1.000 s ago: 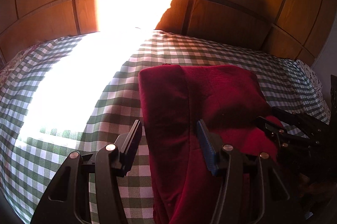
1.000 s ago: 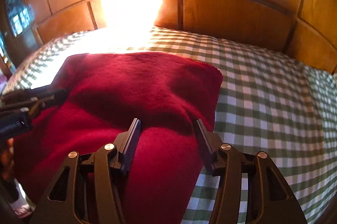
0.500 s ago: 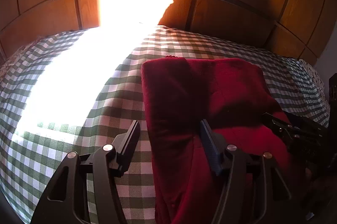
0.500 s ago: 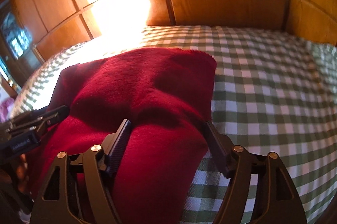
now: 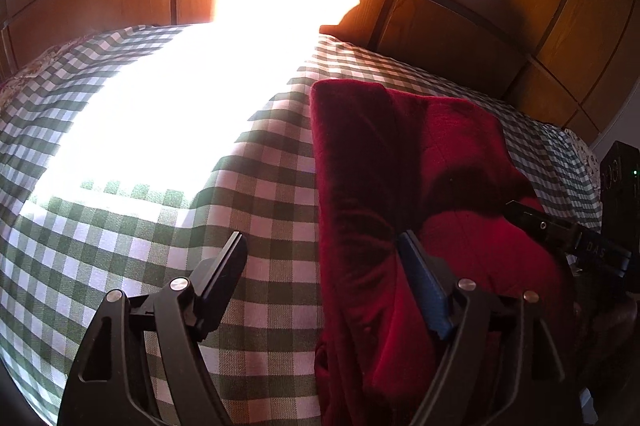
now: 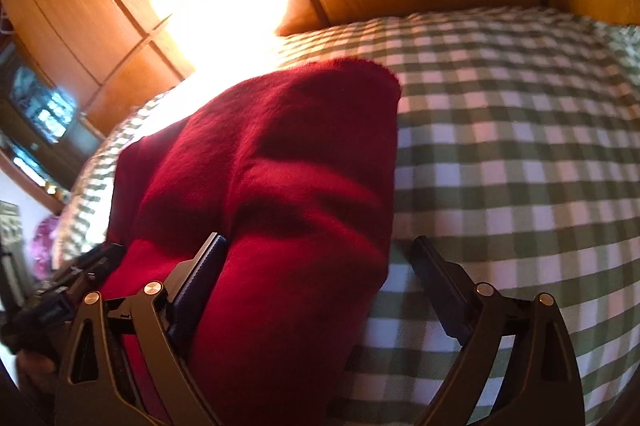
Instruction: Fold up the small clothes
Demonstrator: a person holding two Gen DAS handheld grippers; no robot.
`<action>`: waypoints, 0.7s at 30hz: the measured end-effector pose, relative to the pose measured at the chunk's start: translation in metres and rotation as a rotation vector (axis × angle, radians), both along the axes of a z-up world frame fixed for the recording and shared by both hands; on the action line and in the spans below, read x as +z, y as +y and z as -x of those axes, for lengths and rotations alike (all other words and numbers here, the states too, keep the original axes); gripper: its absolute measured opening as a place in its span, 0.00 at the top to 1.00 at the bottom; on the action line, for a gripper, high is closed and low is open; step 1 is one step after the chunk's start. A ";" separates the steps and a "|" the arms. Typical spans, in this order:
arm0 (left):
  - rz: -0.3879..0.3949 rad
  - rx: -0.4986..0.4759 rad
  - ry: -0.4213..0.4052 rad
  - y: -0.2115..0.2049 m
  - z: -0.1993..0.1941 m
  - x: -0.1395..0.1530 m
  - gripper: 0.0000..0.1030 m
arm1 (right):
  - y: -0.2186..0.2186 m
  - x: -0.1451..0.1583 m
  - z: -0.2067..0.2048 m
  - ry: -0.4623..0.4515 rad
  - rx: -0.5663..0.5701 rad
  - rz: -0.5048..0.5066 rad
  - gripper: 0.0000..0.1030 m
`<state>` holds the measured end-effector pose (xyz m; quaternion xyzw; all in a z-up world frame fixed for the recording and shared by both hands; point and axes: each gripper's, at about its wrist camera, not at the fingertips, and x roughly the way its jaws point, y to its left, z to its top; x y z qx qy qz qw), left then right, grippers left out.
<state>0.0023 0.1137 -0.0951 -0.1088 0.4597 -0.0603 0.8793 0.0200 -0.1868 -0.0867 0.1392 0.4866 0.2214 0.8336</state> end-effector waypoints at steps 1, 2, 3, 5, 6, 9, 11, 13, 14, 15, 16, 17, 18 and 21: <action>0.021 -0.007 0.004 0.003 0.002 -0.001 0.25 | -0.003 -0.001 0.002 0.012 0.011 -0.025 0.11; 0.044 -0.011 0.008 0.007 0.004 -0.003 0.25 | -0.005 -0.002 0.004 0.024 0.018 -0.048 0.11; 0.070 -0.017 0.014 0.011 0.005 -0.005 0.25 | -0.008 -0.004 0.006 0.046 0.028 -0.085 0.11; 0.127 -0.032 0.027 0.018 0.009 -0.009 0.25 | -0.012 -0.007 0.010 0.069 0.045 -0.138 0.11; 0.153 -0.038 0.032 0.019 0.012 -0.011 0.25 | -0.013 -0.008 0.013 0.079 0.056 -0.164 0.11; 0.245 -0.060 0.056 0.027 0.016 -0.019 0.25 | -0.014 -0.008 0.019 0.095 0.072 -0.209 0.11; 0.306 -0.057 0.072 0.033 0.018 -0.025 0.25 | -0.012 -0.009 0.019 0.105 0.071 -0.220 0.11; 0.358 -0.059 0.076 0.036 0.023 -0.027 0.35 | -0.008 -0.009 0.019 0.115 0.084 -0.234 0.15; 0.380 -0.059 0.074 0.036 0.027 -0.028 0.37 | -0.005 -0.009 0.020 0.120 0.087 -0.236 0.18; 0.397 -0.057 0.071 0.035 0.031 -0.029 0.41 | -0.003 -0.010 0.020 0.121 0.089 -0.235 0.19; 0.407 -0.057 0.069 0.035 0.034 -0.030 0.44 | -0.001 -0.010 0.020 0.122 0.091 -0.233 0.22; 0.425 -0.058 0.065 0.036 0.038 -0.032 0.47 | 0.001 -0.009 0.021 0.124 0.095 -0.230 0.29; 0.447 -0.056 0.063 0.039 0.042 -0.034 0.52 | 0.002 -0.009 0.024 0.130 0.102 -0.231 0.32; 0.484 -0.057 0.063 0.038 0.052 -0.037 0.57 | 0.004 -0.007 0.032 0.141 0.119 -0.240 0.40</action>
